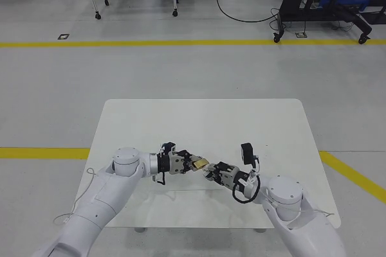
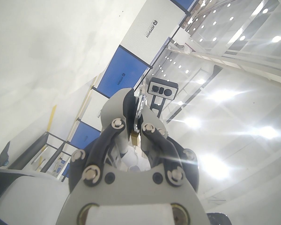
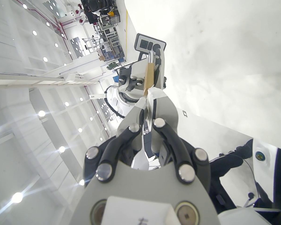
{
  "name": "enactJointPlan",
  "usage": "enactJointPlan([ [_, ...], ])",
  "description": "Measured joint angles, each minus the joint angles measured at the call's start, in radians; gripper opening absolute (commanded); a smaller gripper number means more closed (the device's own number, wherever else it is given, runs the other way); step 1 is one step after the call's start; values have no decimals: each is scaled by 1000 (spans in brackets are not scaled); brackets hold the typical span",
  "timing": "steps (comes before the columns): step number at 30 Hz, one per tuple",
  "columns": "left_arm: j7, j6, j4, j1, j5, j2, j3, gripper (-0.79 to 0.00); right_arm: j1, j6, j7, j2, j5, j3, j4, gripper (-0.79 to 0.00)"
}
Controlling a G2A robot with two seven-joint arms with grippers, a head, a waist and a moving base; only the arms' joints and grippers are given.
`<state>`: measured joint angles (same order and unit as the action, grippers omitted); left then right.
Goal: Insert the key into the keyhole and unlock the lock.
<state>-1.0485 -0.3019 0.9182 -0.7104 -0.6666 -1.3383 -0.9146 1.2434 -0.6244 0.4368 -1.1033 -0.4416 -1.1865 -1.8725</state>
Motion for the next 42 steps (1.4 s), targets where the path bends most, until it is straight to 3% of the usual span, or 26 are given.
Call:
enactJointPlan([
  [1, -3, 12, 1, 1, 0, 0, -2, -785, 5, 5, 2, 1, -2, -4, -4, 0],
  [5, -8, 159, 11, 9, 25, 5, -29, -785, 57, 66, 14, 7, -16, -50, -42, 0],
  [11, -30, 425, 9, 1, -18, 9, -96, -785, 143, 277, 72, 14, -71, -132, -89, 0],
  [18, 7, 760, 16, 5, 59, 17, -139, -785, 139, 237, 70, 14, -69, -129, -88, 0],
  [23, 1, 690, 16, 5, 55, 17, -138, -785, 139, 237, 70, 14, -69, -129, -88, 0],
  [28, 8, 689, 21, 1, 62, 17, -136, -785, 139, 237, 70, 14, -69, -128, -88, 0],
  [31, 71, 691, 53, -15, 115, 16, -128, -785, 131, 304, 137, 11, -128, -127, -72, 0],
  [32, 93, 702, 64, -23, 113, 14, -128, -785, 127, 348, 175, 10, -163, -133, -56, -62],
  [33, 106, 715, 70, -28, 104, 12, -130, -785, 125, 373, 199, 9, -188, -136, -44, -249],
  [34, 115, 732, 73, -31, 98, 11, -131, -785, 124, 390, 221, 8, -213, -139, -34, -372],
  [42, 128, 876, 49, -40, 63, -2, -133, -785, 59, 358, 279, 1, -292, -111, 45, -456],
])
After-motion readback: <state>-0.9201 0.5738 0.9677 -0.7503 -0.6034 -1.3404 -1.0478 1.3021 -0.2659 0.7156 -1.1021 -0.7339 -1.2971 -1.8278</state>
